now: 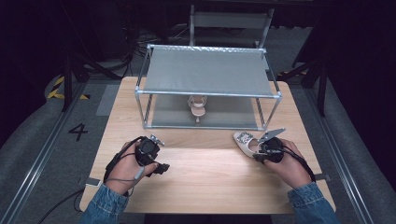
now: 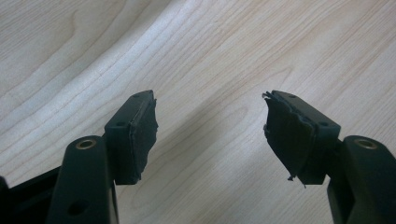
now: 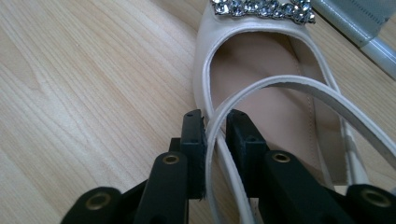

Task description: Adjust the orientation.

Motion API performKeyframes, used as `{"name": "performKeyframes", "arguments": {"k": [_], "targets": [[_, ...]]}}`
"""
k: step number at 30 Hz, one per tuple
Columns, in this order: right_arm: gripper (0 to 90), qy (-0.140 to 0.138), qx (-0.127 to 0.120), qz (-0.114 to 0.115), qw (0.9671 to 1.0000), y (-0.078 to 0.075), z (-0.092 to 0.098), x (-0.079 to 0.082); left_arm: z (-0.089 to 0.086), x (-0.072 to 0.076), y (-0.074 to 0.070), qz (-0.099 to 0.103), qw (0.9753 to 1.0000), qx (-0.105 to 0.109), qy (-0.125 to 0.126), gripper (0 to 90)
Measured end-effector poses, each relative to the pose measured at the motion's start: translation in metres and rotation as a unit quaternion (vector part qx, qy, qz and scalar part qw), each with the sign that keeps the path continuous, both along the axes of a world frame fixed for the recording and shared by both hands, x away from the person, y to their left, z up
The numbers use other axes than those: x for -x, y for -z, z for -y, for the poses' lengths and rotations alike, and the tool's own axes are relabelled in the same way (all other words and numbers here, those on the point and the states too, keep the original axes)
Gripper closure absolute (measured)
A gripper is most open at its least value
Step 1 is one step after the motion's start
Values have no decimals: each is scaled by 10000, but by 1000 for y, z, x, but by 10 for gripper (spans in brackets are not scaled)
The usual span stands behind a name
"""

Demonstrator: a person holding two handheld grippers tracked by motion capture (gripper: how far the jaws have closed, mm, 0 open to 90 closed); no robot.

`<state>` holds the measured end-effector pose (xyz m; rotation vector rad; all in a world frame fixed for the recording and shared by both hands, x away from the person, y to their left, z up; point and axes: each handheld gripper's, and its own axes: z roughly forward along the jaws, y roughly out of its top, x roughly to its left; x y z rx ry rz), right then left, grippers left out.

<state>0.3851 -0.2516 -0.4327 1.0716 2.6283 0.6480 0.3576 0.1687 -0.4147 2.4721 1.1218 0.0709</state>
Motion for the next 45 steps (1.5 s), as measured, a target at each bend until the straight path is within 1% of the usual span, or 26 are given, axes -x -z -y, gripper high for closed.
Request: {"name": "performKeyframes", "arguments": {"k": [2, 3, 6, 9, 12, 13, 15, 17, 21, 22, 23, 24, 25, 28, 29, 32, 36, 39, 41, 44, 45], "targets": [[803, -41, 53, 5, 10000, 0, -1, -1, -1, 1, 0, -18, 10000, 5, -20, 343], [809, -52, 60, 4, 10000, 0, -1, -1, -2, 1, 1, -36, 10000, 4, 8, 343], [848, -58, 105, 0, 9999, 0, -2, -2, -5, 2, 1, -25, 10000, 12, -10, 343], [855, -8, 88, -83, 9999, -1, -4, -4, -11, 4, 0, -36, 9999, 74, -92, 343], [859, -7, 99, -61, 9999, -2, -6, -6, -20, 5, 0, -22, 9997, 108, -231, 344], [859, 13, 92, -61, 9999, -4, -8, -7, -22, 5, 0, -31, 9995, 127, -290, 345], [860, 51, 118, 12, 9999, -8, -9, -8, -29, 6, 0, -33, 9991, 146, -393, 346], [861, 135, 45, 47, 9999, -15, -9, -11, -34, 7, 0, -25, 9990, 162, -426, 347], [860, 151, -112, 67, 9998, -25, -12, -15, -42, 9, 2, -46, 9983, 190, -548, 347], [860, 147, -132, 127, 9997, -28, -14, -16, -43, 10, 2, -60, 9982, 187, -563, 347], [860, 147, -132, 127, 9997, -28, -14, -16, -43, 10, 2, -60, 9982, 187, -563, 347], [860, 134, -115, 172, 9997, -30, -16, -17, -46, 10, 2, -22, 9981, 157, -594, 347], [860, 111, -70, 257, 9996, -33, -19, -19, -47, 11, 2, -69, 9978, 193, -625, 347], [860, 58, -81, 336, 9994, -40, -27, -25, -51, 13, 1, -46, 9974, 188, -697, 347], [860, 61, -109, 329, 9994, -42, -30, -27, -52, 13, 1, -36, 9975, 185, -679, 347], [859, -15, -118, 366, 9993, -45, -42, -35, -56, 13, 0, -26, 9971, 205, -731, 346], [859, -52, -120, 281, 9995, -45, -57, -47, -59, 13, -1, -4, 9971, 208, -734, 346], [859, -69, -73, 261, 9996, -42, -66, -56, -58, 12, 0, -12, 9968, 225, -773, 346], [859, -57, -62, 225, 9997, -40, -72, -61, -56, 11, 0, -19, 9971, 223, -725, 346], [859, -40, -48, 236, 9997, -38, -78, -68, -55, 11, 1, -31, 9973, 246, -692, 346], [859, -24, -6, 277, 9996, -37, -83, -73, -55, 10, 0, -6, 9974, 229, -687, 346]]}}
